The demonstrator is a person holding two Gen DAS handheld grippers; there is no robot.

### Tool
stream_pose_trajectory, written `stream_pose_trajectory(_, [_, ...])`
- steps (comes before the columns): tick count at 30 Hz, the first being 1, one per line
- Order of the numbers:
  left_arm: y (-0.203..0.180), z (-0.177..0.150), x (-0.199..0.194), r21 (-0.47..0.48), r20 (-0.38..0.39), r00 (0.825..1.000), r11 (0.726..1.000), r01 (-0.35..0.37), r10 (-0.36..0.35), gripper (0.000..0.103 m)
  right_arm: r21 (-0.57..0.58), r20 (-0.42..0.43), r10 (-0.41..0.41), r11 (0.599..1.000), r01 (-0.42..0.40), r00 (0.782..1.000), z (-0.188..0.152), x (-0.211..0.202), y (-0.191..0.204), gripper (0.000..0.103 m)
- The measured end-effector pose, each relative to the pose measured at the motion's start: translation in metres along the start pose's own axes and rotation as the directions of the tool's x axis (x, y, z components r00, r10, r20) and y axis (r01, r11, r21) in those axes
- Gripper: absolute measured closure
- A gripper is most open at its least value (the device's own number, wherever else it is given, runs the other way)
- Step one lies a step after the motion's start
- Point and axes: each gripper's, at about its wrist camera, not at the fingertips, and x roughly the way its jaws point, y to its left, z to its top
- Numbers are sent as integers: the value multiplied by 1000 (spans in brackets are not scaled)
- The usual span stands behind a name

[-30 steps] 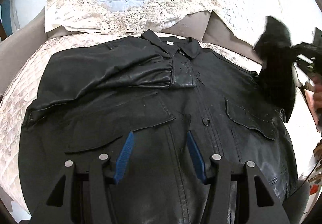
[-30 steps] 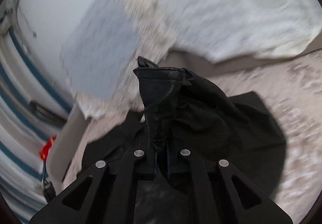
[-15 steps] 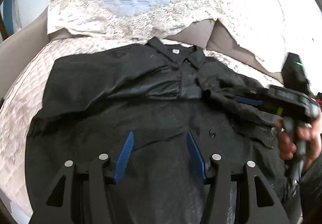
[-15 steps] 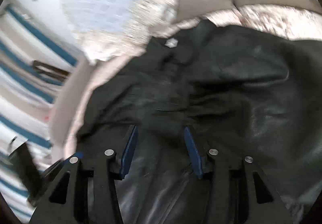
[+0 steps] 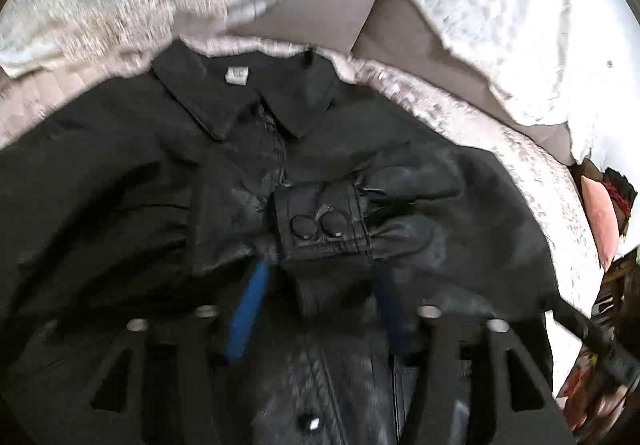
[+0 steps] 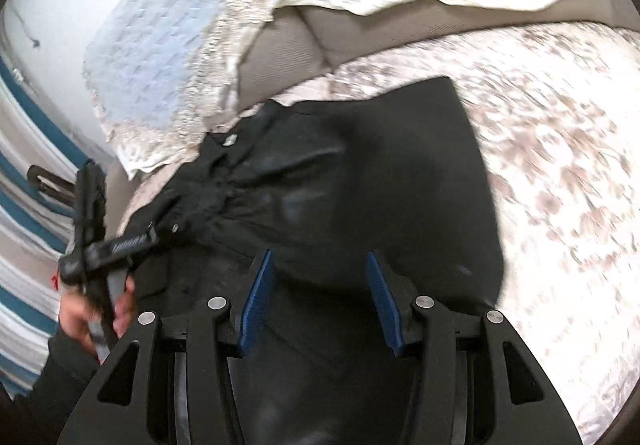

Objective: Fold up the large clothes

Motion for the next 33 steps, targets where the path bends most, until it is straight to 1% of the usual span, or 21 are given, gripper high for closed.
stream_pose_trajectory(1, [-1,2,5,-6,-16,1000,1000,-10,10,87,6,-2,-12,1000,12,1000,-2,2,-4,54])
stream_pose_trajectory(2, [-3,3,6,-2,-15,1000,1000,-20,20,96,13,-3,-17,1000,17,1000,-3,2,-11,54])
stream_pose_trajectory(3, [-5,5,3,8,2,1000,1000,-13,13,97,21,-2,-19,1000,19,1000,-3,1,-15,54])
stream_pose_trajectory(5, [-13,9,-21,52,99,995,999,-9,4,98,30,2,-16,999,16,1000,-2,-2,-20,54])
stream_pose_trajectory(7, [-19,12,-47,96,198,980,995,-33,14,99,18,18,-18,1000,17,1000,-1,-5,-19,54])
stream_pose_trajectory(8, [-18,13,-56,108,229,973,993,-50,25,102,11,26,-16,1000,16,1000,-1,-7,-19,54])
stream_pose_trajectory(10, [-12,14,-57,116,242,969,990,-84,54,103,-4,27,-10,1000,10,1000,1,-5,-17,54])
stream_pose_trajectory(11, [-5,14,-49,109,219,973,989,-99,73,103,-6,19,-14,1000,14,1000,0,-2,-18,54])
stream_pose_trajectory(12, [3,13,-37,100,173,981,989,-108,89,103,-6,-8,-32,999,31,999,0,7,-20,54])
stream_pose_trajectory(14, [19,8,-12,70,84,981,981,-183,177,103,17,-49,-71,997,71,996,-1,19,-28,54])
stream_pose_trajectory(15, [25,5,-9,58,64,983,983,-173,170,103,35,-57,-69,997,71,996,-1,19,-30,54])
stream_pose_trajectory(16, [30,0,-15,37,76,988,990,-135,132,103,30,-44,-57,998,58,997,-1,14,-28,54])
stream_pose_trajectory(18, [28,-6,-34,28,116,988,994,-106,102,103,-5,-12,-56,998,56,998,-1,2,-21,54])
stream_pose_trajectory(20, [19,-10,-52,58,165,983,994,-90,79,102,-36,11,-75,996,76,997,0,-5,-16,54])
stream_pose_trajectory(23, [0,-18,-69,130,191,980,988,-77,51,98,-48,55,-126,990,129,990,4,-13,-17,54])
stream_pose_trajectory(25, [-5,-25,-68,169,190,978,979,-116,83,91,-19,50,-141,990,142,989,3,-11,-26,54])
stream_pose_trajectory(26, [-2,-26,-63,173,182,978,976,-131,99,89,-10,28,-157,988,157,987,2,-4,-32,54])
stream_pose_trajectory(28, [7,-27,-52,150,134,982,977,-153,133,89,-3,-39,-191,982,191,981,-1,14,-41,59])
stream_pose_trajectory(29, [13,-29,-50,133,114,984,979,-155,140,89,-4,-44,-200,980,200,979,-1,15,-42,60])
stream_pose_trajectory(31, [15,-38,-60,129,126,982,979,-157,141,89,-23,-16,-201,979,201,979,-1,6,-33,59])
stream_pose_trajectory(33, [14,-51,-80,147,169,971,970,-194,168,88,-24,4,-174,984,174,985,-2,-5,-25,59])
